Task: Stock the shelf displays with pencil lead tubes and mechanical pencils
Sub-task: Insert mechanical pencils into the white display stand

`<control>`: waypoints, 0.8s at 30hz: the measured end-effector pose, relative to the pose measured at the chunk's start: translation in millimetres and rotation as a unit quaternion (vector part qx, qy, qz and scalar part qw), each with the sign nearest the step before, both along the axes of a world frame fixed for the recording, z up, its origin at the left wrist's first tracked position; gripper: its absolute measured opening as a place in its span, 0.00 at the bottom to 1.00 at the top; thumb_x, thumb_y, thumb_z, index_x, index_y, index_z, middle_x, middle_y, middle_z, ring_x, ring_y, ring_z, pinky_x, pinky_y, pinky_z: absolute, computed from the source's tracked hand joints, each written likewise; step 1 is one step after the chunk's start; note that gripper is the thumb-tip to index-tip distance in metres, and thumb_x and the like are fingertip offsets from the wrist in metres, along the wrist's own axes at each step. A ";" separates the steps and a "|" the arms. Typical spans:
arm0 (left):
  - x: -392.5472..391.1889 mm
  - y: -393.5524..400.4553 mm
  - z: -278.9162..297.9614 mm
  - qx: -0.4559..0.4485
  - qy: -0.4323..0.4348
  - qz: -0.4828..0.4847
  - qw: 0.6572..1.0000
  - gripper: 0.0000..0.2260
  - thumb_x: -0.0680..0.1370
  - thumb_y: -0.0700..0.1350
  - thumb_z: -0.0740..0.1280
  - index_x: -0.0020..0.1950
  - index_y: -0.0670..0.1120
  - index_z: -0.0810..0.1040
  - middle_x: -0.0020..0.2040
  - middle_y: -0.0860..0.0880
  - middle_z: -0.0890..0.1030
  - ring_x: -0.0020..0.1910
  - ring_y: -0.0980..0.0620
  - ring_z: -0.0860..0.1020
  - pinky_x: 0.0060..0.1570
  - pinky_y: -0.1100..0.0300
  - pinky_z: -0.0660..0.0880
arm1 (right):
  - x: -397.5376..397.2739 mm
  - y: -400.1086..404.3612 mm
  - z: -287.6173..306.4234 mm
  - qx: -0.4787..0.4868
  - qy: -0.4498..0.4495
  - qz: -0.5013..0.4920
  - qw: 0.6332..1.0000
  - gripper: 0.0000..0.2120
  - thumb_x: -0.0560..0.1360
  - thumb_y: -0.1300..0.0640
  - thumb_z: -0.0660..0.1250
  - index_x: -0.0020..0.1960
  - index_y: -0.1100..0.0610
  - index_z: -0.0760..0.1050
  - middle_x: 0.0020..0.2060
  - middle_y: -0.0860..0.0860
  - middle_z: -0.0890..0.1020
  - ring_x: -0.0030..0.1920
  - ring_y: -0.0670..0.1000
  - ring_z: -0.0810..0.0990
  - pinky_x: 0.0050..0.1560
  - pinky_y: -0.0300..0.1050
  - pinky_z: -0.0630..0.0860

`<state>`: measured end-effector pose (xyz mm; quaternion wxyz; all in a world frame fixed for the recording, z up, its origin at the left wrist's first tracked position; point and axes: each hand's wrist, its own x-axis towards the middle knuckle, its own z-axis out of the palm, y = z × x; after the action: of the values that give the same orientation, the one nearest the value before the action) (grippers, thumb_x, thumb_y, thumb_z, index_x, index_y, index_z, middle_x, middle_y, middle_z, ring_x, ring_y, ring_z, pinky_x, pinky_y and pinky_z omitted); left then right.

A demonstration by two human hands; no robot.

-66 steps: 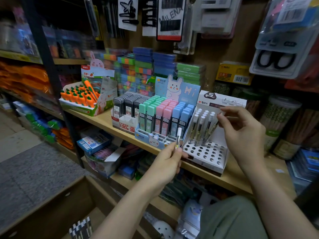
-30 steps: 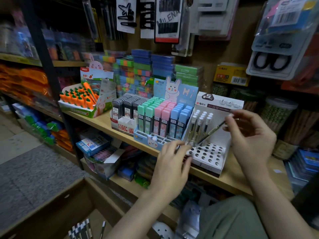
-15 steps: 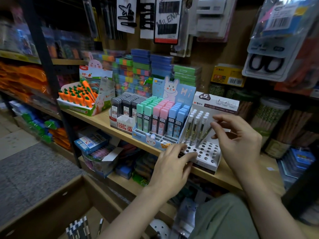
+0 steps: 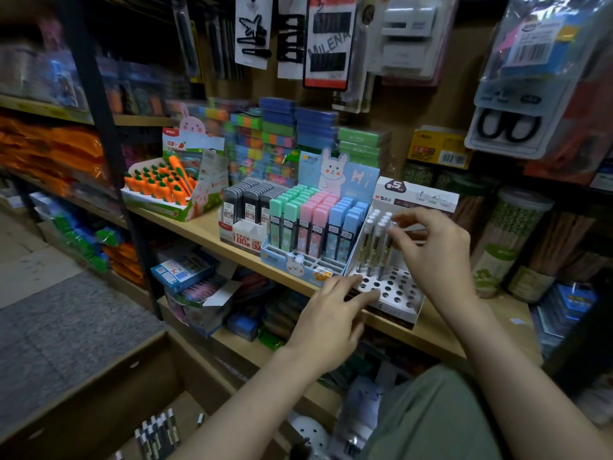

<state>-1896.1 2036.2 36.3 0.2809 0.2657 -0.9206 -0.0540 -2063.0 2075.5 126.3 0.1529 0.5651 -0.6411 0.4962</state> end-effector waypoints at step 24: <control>275.7 7.9 -178.4 0.493 0.124 0.446 0.736 0.09 0.77 0.37 0.64 0.39 0.46 0.79 0.38 0.48 0.78 0.41 0.50 0.75 0.36 0.62 0.67 | 252.1 -28.5 -193.5 0.581 -0.051 0.308 0.752 0.05 0.75 0.54 0.70 0.46 0.55 0.83 0.41 0.52 0.85 0.41 0.48 0.83 0.45 0.41 0.78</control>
<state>-1620.4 2044.0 -142.0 0.2143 0.7384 -0.4979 -0.4012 -1810.9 2047.1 -67.2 -0.3985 0.6860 -0.6039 0.0768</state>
